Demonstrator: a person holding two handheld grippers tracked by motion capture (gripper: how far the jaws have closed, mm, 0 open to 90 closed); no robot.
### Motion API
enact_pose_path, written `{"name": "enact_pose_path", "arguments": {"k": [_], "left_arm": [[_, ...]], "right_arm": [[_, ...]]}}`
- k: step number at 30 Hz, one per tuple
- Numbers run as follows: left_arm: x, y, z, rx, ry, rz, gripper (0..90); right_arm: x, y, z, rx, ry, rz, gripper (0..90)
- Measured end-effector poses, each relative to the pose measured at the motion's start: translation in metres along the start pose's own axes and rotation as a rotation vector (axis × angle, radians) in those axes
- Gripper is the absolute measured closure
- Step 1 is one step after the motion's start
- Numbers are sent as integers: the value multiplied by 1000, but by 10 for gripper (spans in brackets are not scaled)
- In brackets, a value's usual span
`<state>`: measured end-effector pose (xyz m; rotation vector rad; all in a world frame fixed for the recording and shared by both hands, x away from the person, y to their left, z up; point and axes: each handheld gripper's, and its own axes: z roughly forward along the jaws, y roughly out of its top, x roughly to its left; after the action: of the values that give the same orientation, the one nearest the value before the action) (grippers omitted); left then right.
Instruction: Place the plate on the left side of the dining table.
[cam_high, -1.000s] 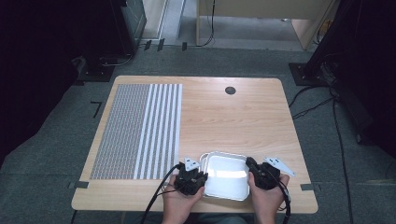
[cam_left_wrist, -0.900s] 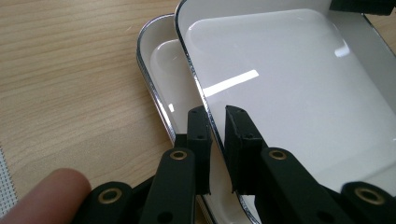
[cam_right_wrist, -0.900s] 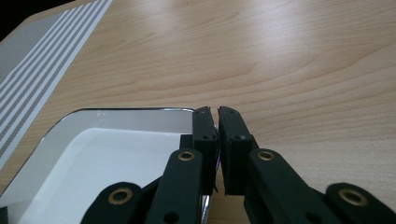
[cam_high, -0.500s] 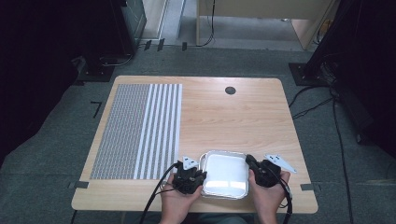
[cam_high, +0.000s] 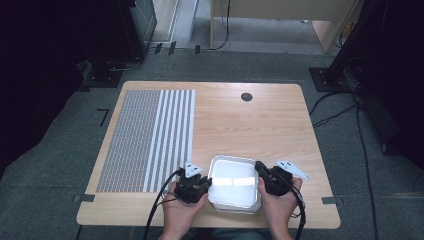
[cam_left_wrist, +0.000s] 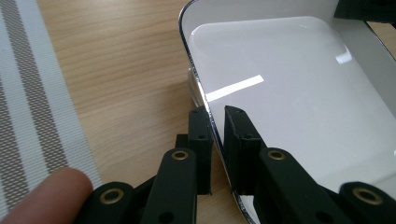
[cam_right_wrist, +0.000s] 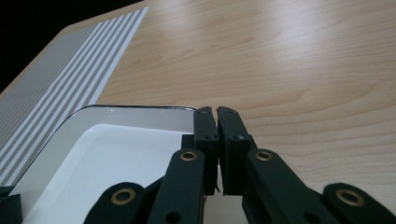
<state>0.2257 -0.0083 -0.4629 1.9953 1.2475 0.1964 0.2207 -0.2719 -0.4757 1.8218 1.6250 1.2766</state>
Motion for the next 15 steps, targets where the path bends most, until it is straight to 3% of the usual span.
{"name": "enact_pose_path", "arguments": {"k": [15], "left_arm": [[38, 8, -26, -42, 45, -47, 835]], "right_arm": [[45, 15, 23, -8, 34, -28, 887]]}}
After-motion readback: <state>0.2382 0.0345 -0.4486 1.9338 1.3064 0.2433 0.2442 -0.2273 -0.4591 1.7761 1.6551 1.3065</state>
